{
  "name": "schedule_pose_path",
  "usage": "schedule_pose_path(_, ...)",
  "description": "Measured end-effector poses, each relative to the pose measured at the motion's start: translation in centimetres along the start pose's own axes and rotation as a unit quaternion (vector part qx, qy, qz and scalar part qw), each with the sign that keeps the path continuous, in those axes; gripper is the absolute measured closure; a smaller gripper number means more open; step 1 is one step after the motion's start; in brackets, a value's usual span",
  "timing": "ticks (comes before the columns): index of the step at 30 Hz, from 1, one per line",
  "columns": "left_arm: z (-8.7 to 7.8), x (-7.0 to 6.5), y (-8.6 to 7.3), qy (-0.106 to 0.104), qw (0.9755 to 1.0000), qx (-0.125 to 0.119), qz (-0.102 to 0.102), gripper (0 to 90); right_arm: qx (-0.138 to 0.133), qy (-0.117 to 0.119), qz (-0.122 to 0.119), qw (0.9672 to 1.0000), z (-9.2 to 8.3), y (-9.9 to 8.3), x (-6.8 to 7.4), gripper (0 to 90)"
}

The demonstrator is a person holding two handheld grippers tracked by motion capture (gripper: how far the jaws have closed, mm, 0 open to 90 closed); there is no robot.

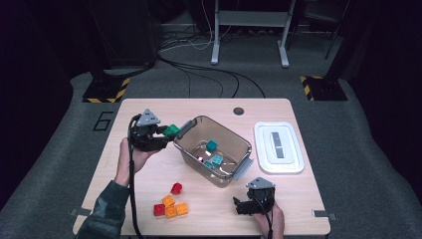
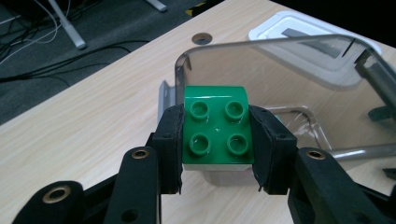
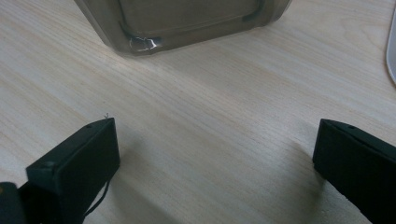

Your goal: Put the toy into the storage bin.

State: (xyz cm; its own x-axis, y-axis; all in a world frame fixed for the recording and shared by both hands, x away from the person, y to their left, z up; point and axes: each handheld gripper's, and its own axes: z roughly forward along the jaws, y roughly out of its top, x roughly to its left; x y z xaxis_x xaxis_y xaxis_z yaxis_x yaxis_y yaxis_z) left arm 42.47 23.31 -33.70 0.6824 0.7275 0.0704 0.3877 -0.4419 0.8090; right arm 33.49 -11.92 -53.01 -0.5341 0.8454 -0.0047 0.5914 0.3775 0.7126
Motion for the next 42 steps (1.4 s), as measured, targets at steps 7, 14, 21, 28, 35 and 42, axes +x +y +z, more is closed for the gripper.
schedule_pose_path(7,1.4,-0.4,1.6,-0.009,0.9999,0.000,0.005,58.6,0.000,0.000,0.000,1.0000,0.0,0.0,0.0,0.0)
schedule_pose_path(14,3.2,-0.3,2.1,-0.020,0.9996,0.018,0.009,58.6,0.000,0.000,0.000,1.0000,0.0,0.0,0.0,0.0)
schedule_pose_path(21,4.6,-0.3,2.2,-0.025,0.9990,0.035,0.011,58.6,-0.001,0.000,0.003,1.0000,0.0,0.0,0.0,0.0)
schedule_pose_path(28,5.9,-0.3,2.0,-0.030,0.9984,0.048,0.009,58.6,-0.001,0.000,0.002,1.0000,0.0,0.0,0.0,0.0)
schedule_pose_path(35,7.4,-0.1,1.3,-0.034,0.9972,0.067,0.002,58.6,0.000,0.000,0.000,1.0000,0.0,0.0,0.0,0.0)
schedule_pose_path(42,8.5,0.0,0.5,-0.034,0.9960,0.082,0.000,58.6,0.000,0.000,0.000,1.0000,0.0,0.0,0.0,0.0)
